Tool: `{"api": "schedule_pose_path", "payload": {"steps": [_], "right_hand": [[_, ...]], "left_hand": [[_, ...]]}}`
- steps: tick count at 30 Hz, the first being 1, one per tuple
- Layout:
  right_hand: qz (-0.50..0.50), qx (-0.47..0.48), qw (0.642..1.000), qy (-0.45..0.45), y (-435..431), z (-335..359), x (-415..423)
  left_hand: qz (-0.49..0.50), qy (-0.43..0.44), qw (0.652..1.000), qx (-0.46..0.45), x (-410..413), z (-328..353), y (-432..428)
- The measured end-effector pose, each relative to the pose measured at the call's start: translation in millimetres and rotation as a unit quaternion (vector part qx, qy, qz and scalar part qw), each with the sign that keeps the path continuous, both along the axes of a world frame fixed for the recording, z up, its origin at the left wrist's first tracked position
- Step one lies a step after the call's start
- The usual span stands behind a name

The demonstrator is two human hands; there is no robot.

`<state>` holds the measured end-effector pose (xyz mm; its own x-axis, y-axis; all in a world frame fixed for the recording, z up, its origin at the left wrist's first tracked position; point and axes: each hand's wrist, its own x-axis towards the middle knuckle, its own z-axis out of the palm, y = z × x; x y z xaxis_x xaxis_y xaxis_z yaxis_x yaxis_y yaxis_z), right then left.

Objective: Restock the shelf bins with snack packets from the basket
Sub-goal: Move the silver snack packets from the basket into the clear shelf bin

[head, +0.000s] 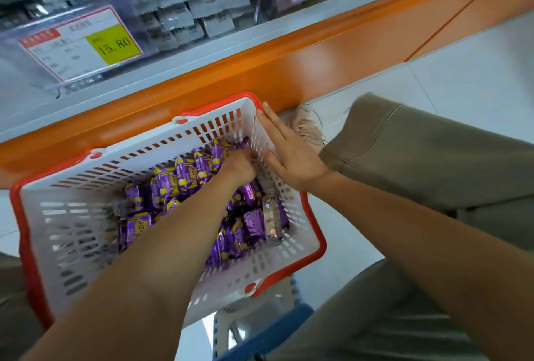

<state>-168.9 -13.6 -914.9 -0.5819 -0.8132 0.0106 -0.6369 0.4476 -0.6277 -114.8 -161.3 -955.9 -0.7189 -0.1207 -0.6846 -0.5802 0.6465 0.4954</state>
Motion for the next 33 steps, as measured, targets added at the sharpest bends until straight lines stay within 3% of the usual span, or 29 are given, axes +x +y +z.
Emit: {"api": "schedule_pose_path", "payload": {"steps": [8, 15, 21, 24, 30, 33], "right_hand": [[-0.006, 0.006, 1.0, -0.001, -0.4, -1.0, 0.4], [-0.003, 0.018, 1.0, 0.01, -0.6, -0.3, 1.1], [0.009, 0.059, 0.993, 0.106, -1.8, 3.2, 2.1], [0.051, 0.053, 0.988, 0.136, -9.0, 15.2, 8.7], [0.106, 0.125, 0.984, 0.064, -41.1, 29.9, 38.5], [0.083, 0.119, 0.988, 0.057, -52.4, 33.5, 49.4]], "left_hand": [[-0.023, 0.008, 0.999, -0.03, 6.1, -8.3, 7.0], [0.044, 0.07, 0.996, -0.029, 10.7, 16.1, 1.2], [0.119, 0.156, 0.98, 0.034, 36.3, 46.8, -29.2], [0.206, 0.174, 0.958, 0.098, 53.4, 59.5, -45.7], [0.308, 0.195, 0.91, 0.199, 87.6, 76.2, -60.9], [0.402, 0.186, 0.848, 0.29, 101.3, 83.6, -54.7]]}}
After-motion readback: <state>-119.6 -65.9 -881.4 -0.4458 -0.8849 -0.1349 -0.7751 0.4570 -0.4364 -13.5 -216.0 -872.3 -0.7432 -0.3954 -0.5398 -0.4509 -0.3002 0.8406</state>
